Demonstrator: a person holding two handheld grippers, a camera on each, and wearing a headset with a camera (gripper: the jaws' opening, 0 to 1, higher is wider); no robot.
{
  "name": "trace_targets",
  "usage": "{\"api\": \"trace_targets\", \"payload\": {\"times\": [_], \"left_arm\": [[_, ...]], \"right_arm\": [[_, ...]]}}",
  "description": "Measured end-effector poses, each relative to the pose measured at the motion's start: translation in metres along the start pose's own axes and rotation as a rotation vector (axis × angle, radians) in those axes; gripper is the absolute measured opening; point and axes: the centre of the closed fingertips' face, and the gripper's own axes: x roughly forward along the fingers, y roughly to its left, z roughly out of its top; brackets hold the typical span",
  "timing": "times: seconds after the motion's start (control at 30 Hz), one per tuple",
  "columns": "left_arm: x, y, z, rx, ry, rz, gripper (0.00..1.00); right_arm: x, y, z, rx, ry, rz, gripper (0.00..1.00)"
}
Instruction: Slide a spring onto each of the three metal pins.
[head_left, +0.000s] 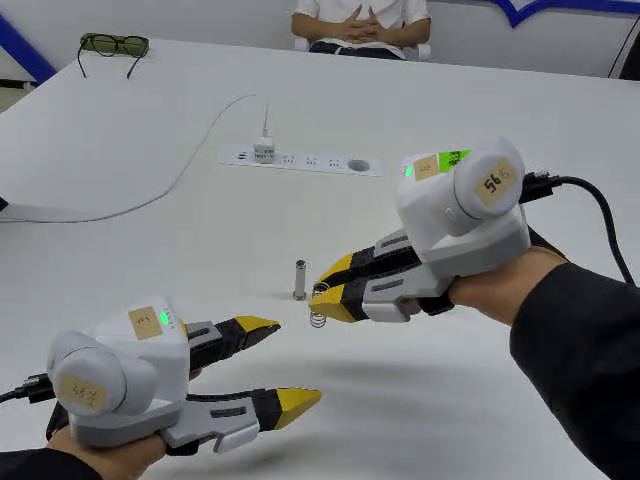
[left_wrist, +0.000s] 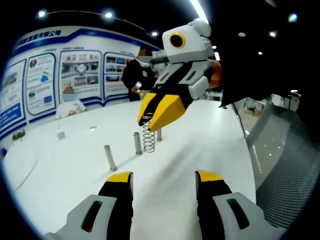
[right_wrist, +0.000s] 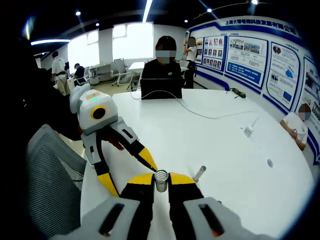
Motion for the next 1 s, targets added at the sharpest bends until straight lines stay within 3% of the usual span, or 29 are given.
{"api": "trace_targets", "payload": {"times": [1.0], "left_arm": [[-0.002,0.003,-0.005,-0.007,0.009,0.013,0.51]], "right_arm": [[0.009,-0.052,0.022,0.076,-0.082,-0.143,0.12]]}}
